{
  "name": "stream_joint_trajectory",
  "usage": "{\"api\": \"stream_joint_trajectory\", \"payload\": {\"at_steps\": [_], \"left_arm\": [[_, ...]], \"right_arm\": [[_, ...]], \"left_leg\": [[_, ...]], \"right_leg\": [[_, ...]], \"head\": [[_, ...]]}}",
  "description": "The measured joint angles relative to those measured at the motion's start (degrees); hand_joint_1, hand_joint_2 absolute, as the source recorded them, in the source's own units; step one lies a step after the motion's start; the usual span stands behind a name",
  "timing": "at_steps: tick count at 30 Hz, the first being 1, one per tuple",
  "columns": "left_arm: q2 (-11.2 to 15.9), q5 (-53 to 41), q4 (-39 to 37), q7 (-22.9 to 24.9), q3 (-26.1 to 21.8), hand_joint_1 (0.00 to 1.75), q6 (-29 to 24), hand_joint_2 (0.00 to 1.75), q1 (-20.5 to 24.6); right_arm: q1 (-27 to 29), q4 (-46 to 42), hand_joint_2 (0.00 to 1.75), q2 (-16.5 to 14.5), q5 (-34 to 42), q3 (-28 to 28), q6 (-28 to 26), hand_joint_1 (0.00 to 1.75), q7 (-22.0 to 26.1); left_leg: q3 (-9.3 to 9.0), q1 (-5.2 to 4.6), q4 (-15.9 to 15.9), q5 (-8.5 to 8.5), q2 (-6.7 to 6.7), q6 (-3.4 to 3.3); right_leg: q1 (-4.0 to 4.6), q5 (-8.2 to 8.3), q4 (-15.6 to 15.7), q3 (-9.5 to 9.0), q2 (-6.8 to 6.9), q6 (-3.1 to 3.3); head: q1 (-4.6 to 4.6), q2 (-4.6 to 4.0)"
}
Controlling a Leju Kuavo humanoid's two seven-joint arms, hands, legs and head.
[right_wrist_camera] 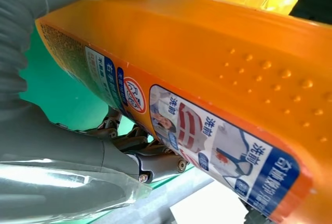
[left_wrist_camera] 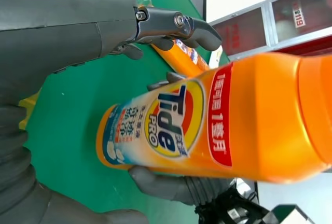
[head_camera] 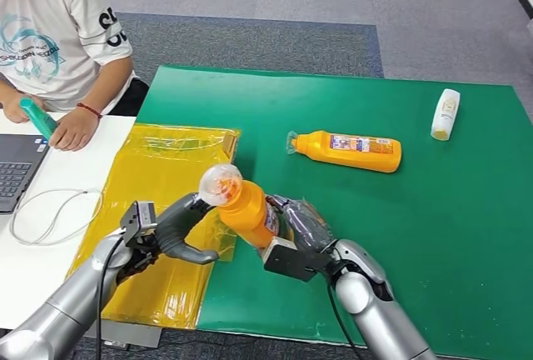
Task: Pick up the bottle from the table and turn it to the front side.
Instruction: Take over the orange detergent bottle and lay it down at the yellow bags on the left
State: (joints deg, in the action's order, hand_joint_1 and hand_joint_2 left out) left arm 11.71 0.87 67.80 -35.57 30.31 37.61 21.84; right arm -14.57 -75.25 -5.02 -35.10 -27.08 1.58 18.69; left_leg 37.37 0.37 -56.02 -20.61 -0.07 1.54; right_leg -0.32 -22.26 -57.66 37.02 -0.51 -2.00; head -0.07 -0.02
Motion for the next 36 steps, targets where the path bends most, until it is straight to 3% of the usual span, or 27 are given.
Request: {"api": "stream_joint_trajectory", "payload": {"at_steps": [6, 12, 17, 21, 28, 36], "left_arm": [[0.1, -0.2, 0.0, -0.4, -0.7, 0.00, -1.0, 1.75, -0.7], [-0.5, -3.8, 3.2, 0.6, -3.6, 0.00, -9.2, 1.75, -4.8], [-0.6, -4.4, 4.2, 0.7, -4.2, 0.00, -10.1, 1.75, -5.9], [-1.9, -6.4, 10.6, 1.2, -8.5, 0.00, -11.8, 1.75, -12.0], [-4.0, -5.5, 11.5, 1.0, -9.6, 0.00, -8.7, 1.75, -12.0], [-5.6, 2.5, 9.0, 1.8, -8.6, 0.00, 1.3, 1.75, -6.9]], "right_arm": [[0.6, -0.6, 1.75, 0.7, 1.3, -1.0, 0.4, 1.75, 0.5], [3.2, -2.0, 1.75, 2.1, 9.8, -0.4, 3.4, 1.75, 2.7], [3.9, -2.4, 1.75, 2.3, 10.7, 0.1, 3.7, 1.75, 3.1], [8.2, -6.1, 1.75, 3.3, 11.6, 4.0, 4.4, 1.75, 3.8], [9.2, -8.7, 1.75, 3.3, 7.3, 4.5, 3.1, 1.75, 3.4], [7.8, -8.6, 1.75, 2.5, 3.1, 2.6, 1.3, 1.75, 2.7]], "left_leg": [[0.00, 0.00, 0.0, -0.01, 0.00, 0.00], [0.01, 0.00, 0.0, -0.03, 0.00, 0.00], [0.01, 0.00, 0.0, -0.05, 0.00, 0.00], [0.02, 0.00, 0.0, -0.10, 0.00, -0.02], [0.00, 0.00, 0.0, -0.06, 0.00, -0.02], [0.00, 0.00, 0.0, -0.05, 0.00, -0.03]], "right_leg": [[0.00, -0.01, 0.0, 0.00, 0.00, 0.00], [-0.01, -0.02, 0.0, 0.02, 0.00, 0.00], [-0.01, -0.03, 0.0, 0.02, 0.00, 0.00], [-0.01, -0.06, 0.0, 0.03, 0.00, 0.02], [0.00, -0.03, 0.0, 0.01, 0.00, 0.01], [-0.01, -0.01, 0.0, 0.00, 0.00, -0.01]], "head": [[-0.01, 0.01], [0.01, 0.00], [0.00, -0.01], [0.00, 0.00], [0.01, 0.00], [0.00, 0.00]]}}
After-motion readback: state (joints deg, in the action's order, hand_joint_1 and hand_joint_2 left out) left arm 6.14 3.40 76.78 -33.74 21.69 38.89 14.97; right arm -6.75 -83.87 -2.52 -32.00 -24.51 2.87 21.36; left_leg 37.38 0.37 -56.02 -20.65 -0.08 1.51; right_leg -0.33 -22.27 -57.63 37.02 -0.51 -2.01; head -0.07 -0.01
